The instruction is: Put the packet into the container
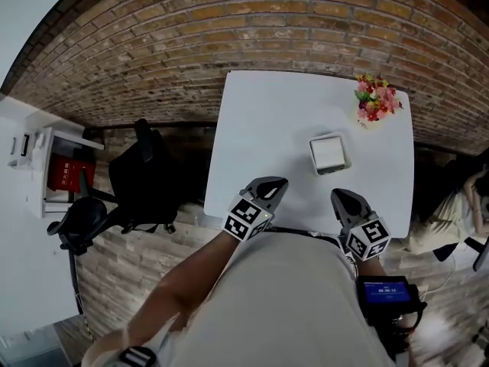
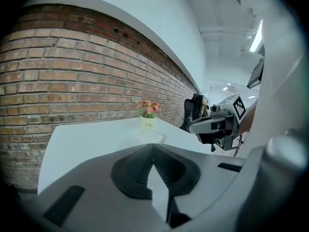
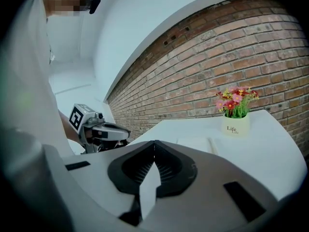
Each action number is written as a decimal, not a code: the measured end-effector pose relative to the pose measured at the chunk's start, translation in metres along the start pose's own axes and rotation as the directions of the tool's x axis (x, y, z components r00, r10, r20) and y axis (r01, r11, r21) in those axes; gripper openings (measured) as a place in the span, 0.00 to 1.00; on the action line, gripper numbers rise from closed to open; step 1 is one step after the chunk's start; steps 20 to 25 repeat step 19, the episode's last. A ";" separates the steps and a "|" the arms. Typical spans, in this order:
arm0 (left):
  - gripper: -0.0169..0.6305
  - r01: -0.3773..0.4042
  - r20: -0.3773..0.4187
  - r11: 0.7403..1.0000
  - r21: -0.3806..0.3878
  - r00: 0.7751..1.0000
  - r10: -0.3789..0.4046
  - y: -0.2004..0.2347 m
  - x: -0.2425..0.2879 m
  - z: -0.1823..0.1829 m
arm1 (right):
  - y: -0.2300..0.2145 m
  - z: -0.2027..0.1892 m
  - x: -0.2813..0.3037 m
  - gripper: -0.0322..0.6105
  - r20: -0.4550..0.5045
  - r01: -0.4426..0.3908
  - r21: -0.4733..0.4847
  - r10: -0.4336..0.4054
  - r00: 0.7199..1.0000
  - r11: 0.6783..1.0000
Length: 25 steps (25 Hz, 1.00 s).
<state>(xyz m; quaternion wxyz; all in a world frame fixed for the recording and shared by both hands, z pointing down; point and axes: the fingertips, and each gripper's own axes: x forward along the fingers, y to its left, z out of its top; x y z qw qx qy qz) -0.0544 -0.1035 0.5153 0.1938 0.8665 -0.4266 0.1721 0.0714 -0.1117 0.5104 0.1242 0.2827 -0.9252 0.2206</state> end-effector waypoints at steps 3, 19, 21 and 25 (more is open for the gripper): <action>0.04 0.016 0.001 1.000 0.001 1.000 -0.016 -0.002 -0.001 -0.002 | 0.003 0.000 0.004 0.07 0.002 0.006 -0.002 -0.006 1.000 1.000; 0.04 0.044 -0.016 0.999 0.022 0.999 -0.043 -0.008 0.009 0.002 | 0.001 0.003 0.008 0.07 0.005 0.008 -0.001 -0.008 1.000 1.000; 0.04 0.044 -0.016 0.999 0.022 0.999 -0.043 -0.008 0.009 0.002 | 0.001 0.003 0.008 0.07 0.005 0.008 -0.001 -0.008 1.000 1.000; 0.04 0.044 -0.016 0.999 0.022 0.999 -0.043 -0.008 0.009 0.002 | 0.001 0.003 0.008 0.07 0.005 0.008 -0.001 -0.008 1.000 1.000</action>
